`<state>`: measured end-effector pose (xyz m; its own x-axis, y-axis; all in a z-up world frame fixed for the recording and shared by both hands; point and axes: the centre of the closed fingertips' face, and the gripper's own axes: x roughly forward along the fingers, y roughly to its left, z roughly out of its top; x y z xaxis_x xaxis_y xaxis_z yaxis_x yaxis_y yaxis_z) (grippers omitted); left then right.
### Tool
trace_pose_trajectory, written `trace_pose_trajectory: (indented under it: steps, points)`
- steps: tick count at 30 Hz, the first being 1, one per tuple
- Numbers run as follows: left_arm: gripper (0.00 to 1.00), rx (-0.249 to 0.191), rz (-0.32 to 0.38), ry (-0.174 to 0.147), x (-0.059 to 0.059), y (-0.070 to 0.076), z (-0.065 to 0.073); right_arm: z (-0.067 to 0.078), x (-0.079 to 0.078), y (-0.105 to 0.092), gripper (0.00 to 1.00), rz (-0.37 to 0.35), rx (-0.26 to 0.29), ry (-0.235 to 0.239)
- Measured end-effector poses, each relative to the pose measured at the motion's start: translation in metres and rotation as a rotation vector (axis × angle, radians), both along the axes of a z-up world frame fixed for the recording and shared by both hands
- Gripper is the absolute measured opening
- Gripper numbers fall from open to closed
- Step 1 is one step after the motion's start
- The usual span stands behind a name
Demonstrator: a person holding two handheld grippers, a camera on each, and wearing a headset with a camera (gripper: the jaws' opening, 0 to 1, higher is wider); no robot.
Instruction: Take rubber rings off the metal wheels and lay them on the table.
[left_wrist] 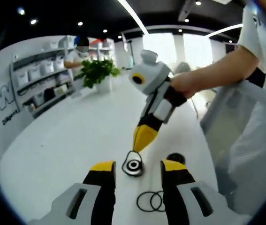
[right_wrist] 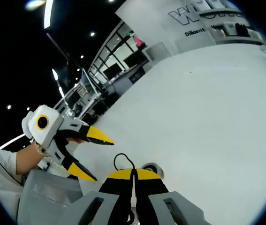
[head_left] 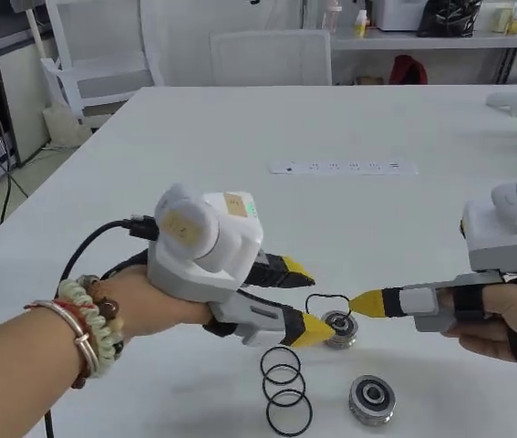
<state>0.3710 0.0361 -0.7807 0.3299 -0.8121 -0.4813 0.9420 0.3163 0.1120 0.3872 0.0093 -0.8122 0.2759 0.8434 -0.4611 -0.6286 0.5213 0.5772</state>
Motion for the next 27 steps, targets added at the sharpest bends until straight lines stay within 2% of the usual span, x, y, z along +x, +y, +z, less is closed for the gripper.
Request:
trace_pose_trajectory:
  steps: [2, 5, 8, 14, 18, 21, 24, 27]
  points:
    - [0.44, -0.024, 0.024, -0.015, -0.002, 0.006, 0.012, 0.002, -0.001, 0.001, 0.00, 0.004, 0.003, -0.003]
    - [0.52, -0.048, 0.044, -0.019, -0.009, 0.018, 0.024, 0.004, -0.001, 0.003, 0.00, 0.005, 0.015, -0.004]
    - [0.54, -0.046, 0.057, -0.025, -0.012, 0.029, 0.029, 0.007, -0.002, 0.005, 0.00, 0.006, 0.031, -0.002]
    - [0.63, -0.085, 0.119, -0.039, -0.024, 0.054, 0.045, 0.015, -0.007, 0.010, 0.00, 0.025, 0.064, 0.005]
    - [0.67, -0.079, 0.159, -0.042, -0.034, 0.072, 0.044, 0.018, -0.012, 0.016, 0.00, 0.050, 0.071, 0.003]
    - [0.70, -0.076, 0.192, -0.037, -0.043, 0.085, 0.040, 0.017, -0.015, 0.018, 0.00, 0.071, 0.055, -0.011]
    - [0.71, -0.079, 0.227, -0.021, -0.052, 0.097, 0.033, 0.014, -0.018, 0.021, 0.00, 0.090, 0.042, -0.017]
    - [0.71, -0.073, 0.269, 0.001, -0.061, 0.110, 0.022, 0.009, -0.021, 0.025, 0.00, 0.093, 0.026, -0.004]
